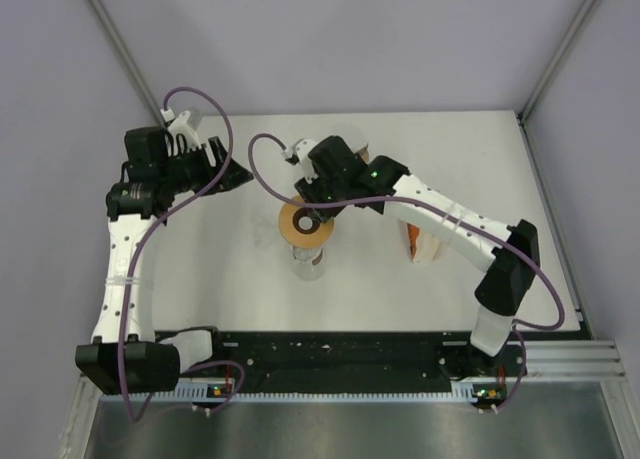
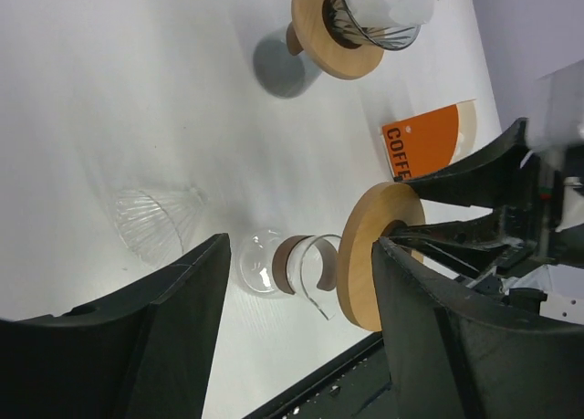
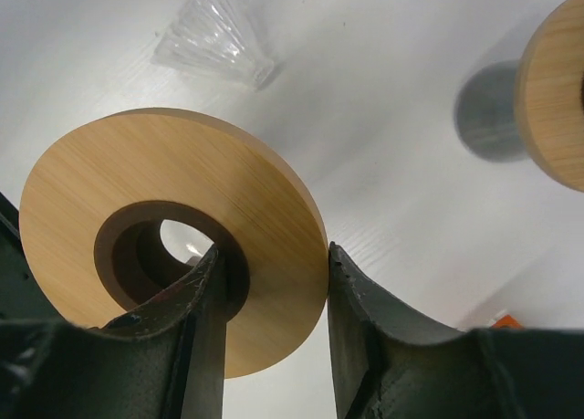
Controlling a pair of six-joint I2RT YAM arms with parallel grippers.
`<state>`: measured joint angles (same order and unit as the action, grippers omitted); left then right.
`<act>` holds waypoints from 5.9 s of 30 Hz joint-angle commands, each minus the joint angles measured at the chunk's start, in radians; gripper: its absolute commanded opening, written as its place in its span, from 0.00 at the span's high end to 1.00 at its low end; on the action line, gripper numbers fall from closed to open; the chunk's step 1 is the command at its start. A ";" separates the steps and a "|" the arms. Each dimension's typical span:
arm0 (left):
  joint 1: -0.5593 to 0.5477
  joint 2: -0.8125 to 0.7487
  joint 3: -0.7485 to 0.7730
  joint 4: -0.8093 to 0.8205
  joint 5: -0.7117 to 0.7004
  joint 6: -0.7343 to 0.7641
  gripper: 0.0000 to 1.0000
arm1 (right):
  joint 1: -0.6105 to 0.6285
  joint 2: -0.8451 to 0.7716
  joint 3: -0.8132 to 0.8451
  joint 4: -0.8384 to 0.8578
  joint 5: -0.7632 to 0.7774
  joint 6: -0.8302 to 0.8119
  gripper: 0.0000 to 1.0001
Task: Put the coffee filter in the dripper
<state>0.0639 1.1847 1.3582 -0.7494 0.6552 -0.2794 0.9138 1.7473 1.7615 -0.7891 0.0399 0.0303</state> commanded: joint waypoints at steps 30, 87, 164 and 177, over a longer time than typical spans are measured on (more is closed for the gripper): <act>0.007 -0.005 -0.025 0.025 -0.015 0.052 0.26 | -0.001 0.202 0.159 -0.162 -0.146 -0.004 0.47; -0.292 0.101 0.213 -0.467 -0.238 1.004 1.00 | -0.236 -0.348 -0.111 0.171 0.000 0.155 0.33; -0.329 0.101 0.164 -0.182 -0.083 0.025 0.28 | -0.127 -0.150 -0.224 0.367 -0.354 0.309 1.00; -0.329 0.066 -0.048 -0.073 -0.045 -0.026 0.57 | -0.127 -0.150 -0.297 0.393 -0.394 0.322 1.00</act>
<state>-0.2672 1.2881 1.3388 -0.8974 0.5766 -0.2779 0.7879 1.6505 1.4754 -0.4339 -0.3290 0.3416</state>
